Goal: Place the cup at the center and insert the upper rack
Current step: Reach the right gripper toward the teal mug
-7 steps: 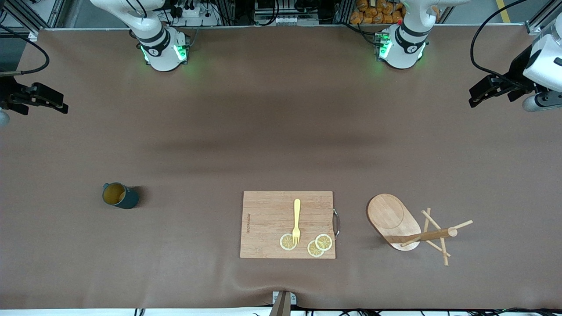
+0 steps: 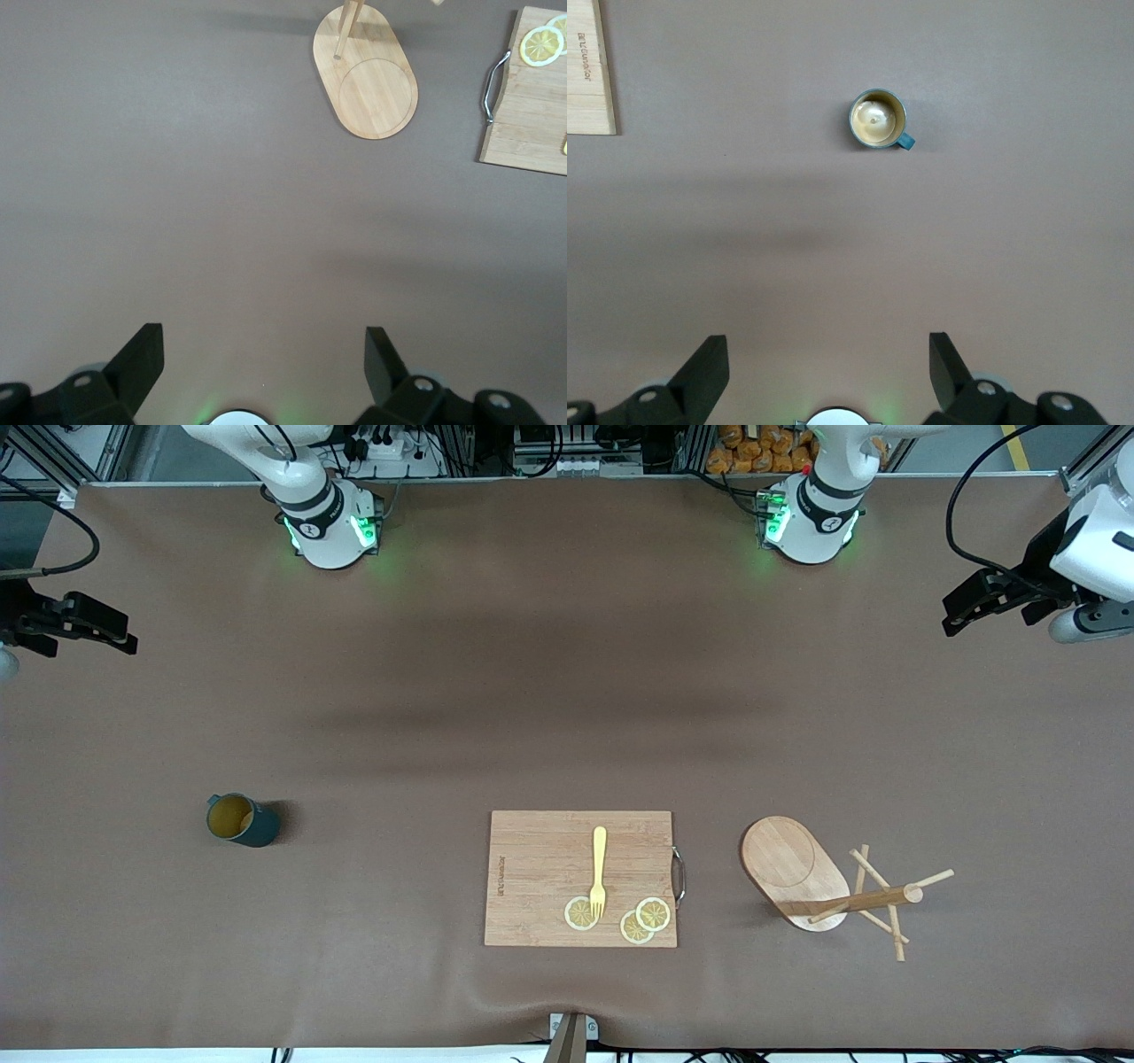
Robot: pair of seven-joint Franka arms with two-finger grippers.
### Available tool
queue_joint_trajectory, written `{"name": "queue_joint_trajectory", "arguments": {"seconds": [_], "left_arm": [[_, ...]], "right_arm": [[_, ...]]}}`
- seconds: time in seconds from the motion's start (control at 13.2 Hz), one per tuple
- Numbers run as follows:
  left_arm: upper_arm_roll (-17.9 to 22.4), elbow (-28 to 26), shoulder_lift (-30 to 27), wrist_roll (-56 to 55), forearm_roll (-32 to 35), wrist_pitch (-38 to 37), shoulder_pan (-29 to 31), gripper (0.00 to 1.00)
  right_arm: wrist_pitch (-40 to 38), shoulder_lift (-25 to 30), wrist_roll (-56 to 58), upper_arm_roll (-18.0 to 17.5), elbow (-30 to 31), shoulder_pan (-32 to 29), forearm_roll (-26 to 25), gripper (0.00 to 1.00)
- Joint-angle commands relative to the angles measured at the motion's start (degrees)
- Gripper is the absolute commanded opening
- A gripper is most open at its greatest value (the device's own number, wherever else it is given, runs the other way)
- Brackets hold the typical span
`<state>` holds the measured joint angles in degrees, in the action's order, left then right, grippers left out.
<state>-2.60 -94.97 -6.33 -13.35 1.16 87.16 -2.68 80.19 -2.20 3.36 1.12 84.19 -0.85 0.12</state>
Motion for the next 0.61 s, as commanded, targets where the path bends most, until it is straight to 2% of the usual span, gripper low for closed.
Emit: {"name": "queue_joint_trajectory", "arguments": {"seconds": [0.0,0.53], "left_arm": [[0.14,1.54,0.53,0.78,0.69,-1.55,0.04,1.00],[0.05,1.54,1.15,0.87,0.60,-1.03,-0.31,1.00]], "right_arm": [[-0.30,-1.04,-0.28,0.11,-1.14,0.32,-0.20,1.00],[8.57,-12.81,-0.28,0.02,-0.61,0.50,-0.20,0.98]]}}
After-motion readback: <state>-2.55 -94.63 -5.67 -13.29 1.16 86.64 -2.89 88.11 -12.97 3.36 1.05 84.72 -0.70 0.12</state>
